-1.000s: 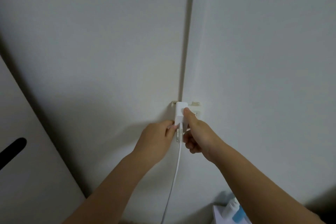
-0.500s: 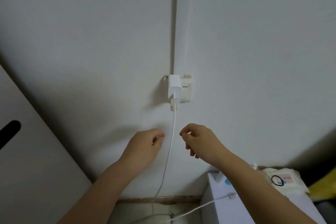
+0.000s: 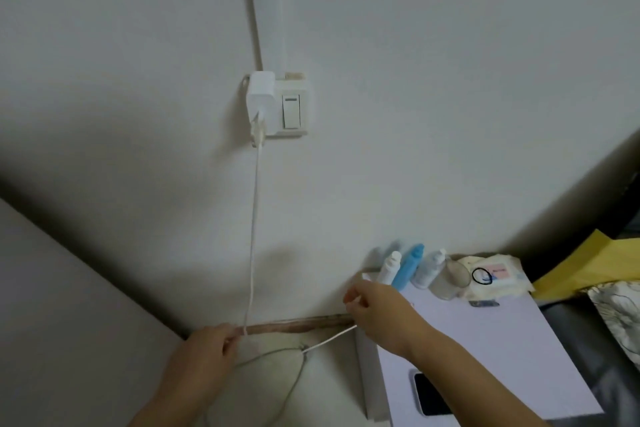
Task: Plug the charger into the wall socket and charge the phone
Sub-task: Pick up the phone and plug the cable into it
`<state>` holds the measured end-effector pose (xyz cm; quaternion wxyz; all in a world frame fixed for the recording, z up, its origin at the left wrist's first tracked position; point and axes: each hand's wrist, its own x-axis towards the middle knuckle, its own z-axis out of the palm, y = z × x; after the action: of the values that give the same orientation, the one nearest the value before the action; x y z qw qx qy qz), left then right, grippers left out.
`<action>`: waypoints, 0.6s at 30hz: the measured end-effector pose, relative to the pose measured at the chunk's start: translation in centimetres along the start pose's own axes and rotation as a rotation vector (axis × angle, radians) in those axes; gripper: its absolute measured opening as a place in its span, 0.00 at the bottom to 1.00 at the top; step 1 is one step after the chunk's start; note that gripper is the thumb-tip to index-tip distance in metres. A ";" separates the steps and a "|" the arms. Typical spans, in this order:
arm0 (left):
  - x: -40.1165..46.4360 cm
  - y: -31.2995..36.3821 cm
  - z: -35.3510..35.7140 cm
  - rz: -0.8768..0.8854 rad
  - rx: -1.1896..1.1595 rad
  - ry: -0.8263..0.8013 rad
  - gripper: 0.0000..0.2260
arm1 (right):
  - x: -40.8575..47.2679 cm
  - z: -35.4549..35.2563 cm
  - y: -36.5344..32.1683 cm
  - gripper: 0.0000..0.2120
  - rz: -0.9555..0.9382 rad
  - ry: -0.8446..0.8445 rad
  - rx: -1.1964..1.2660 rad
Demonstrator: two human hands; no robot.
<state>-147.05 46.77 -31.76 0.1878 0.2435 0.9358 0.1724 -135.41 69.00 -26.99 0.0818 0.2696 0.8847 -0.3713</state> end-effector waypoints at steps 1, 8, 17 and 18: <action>-0.5 0.0 0.6 -0.036 0.008 -0.022 0.08 | -0.3 0.1 0.8 0.12 0.002 -0.015 -0.018; -4.3 3.5 6.2 -0.177 -0.005 -0.112 0.07 | -2.8 -0.3 7.9 0.13 0.071 -0.123 -0.159; -4.1 12.9 14.4 -0.102 -0.096 -0.167 0.06 | -3.4 -0.8 17.7 0.13 0.162 -0.209 -0.294; -3.7 13.7 15.3 -0.093 -0.084 -0.178 0.06 | -3.3 -0.7 18.7 0.13 0.163 -0.218 -0.316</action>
<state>-132.04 59.66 -38.41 0.2880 0.2060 0.9176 0.1805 -122.54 78.96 -36.87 0.2482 0.2823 0.8931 -0.2470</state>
